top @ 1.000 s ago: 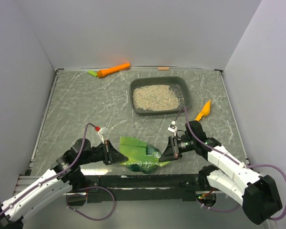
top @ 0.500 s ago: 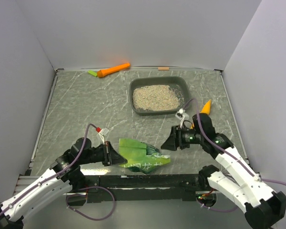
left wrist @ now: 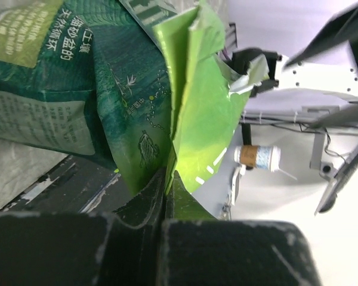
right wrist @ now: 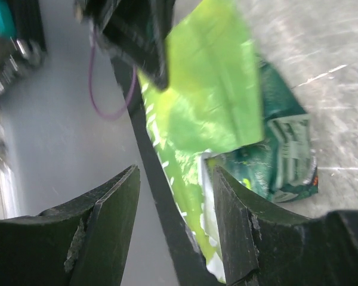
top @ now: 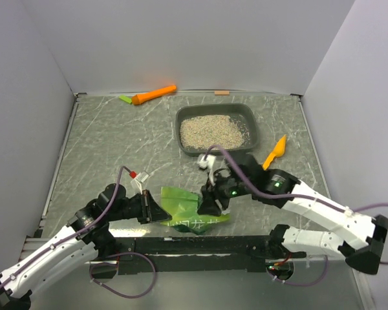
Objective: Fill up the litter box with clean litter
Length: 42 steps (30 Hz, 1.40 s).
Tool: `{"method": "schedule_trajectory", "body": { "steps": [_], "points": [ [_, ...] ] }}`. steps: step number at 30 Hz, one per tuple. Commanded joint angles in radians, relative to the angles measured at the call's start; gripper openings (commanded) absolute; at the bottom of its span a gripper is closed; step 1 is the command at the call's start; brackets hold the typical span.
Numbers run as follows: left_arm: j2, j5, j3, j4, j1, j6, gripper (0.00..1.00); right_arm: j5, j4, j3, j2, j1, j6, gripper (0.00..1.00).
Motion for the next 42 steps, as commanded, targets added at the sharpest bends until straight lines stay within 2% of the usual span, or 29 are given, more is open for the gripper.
{"method": "schedule_trajectory", "body": {
  "steps": [1, 8, 15, 28, 38, 42],
  "points": [
    [0.015, -0.119, 0.055, -0.16, 0.002, 0.013, 0.01, 0.119, -0.069, 0.073, 0.065, 0.15, -0.175, 0.59],
    [0.001, -0.17, 0.095, -0.225, 0.003, 0.018, 0.01, 0.264, -0.012, 0.058, 0.079, 0.313, -0.258, 0.59],
    [0.006, -0.159, 0.076, -0.202, 0.002, 0.015, 0.01, 0.38, 0.008, 0.055, 0.11, 0.396, -0.318, 0.61],
    [0.009, -0.155, 0.082, -0.194, 0.002, 0.019, 0.01, 0.433, 0.051, -0.028, 0.154, 0.407, -0.376, 0.61],
    [0.035, -0.15, 0.096, -0.187, 0.003, 0.032, 0.01, 0.444, 0.06, -0.1, 0.179, 0.408, -0.329, 0.59],
    [0.052, -0.15, 0.109, -0.19, 0.002, 0.042, 0.01, 0.467, 0.024, -0.108, 0.204, 0.407, -0.319, 0.49]
  ]
}}
